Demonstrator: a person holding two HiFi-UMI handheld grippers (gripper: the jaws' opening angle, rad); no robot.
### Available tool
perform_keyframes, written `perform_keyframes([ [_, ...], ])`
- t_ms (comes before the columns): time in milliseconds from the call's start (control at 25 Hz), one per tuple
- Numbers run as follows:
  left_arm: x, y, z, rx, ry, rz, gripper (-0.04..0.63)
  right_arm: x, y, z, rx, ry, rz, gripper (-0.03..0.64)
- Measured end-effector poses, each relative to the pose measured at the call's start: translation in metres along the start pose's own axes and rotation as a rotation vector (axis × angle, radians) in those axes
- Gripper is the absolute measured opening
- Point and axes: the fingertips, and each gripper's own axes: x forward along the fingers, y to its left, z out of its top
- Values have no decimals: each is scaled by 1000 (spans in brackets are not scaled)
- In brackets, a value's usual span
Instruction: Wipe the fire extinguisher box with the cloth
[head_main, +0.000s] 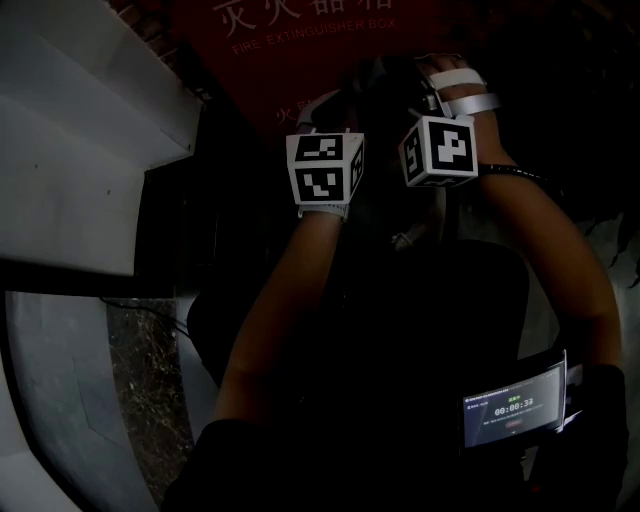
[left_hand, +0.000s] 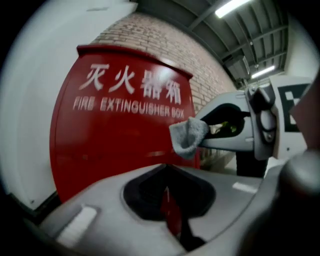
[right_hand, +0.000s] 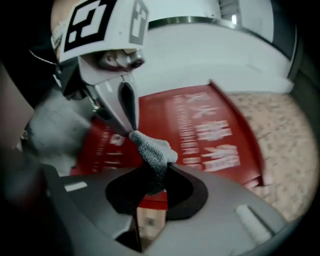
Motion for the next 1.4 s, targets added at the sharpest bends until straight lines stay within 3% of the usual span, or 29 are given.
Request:
perform_keyframes([
  [280, -14, -28, 127, 63, -172, -35, 3, -31, -128, -5, -44, 7, -230, 74],
  [520, -6, -43, 174, 113, -232, -27, 3, -36, -178, -10, -66, 17, -333, 75],
  [680, -2, -44, 177, 108, -247, -26, 3, -31, -183, -22, -63, 28, -344, 75],
  [920, 2, -32, 159, 219, -252, 36, 3, -22, -162, -26, -100, 26, -324, 75],
  [1120, 7, -30, 139, 129, -219, 13, 3, -14, -134, -24, -89, 23, -275, 75],
  [1400, 10, -29, 119, 131, -202, 23, 3, -5, -89, -28, -103, 30, -208, 75],
])
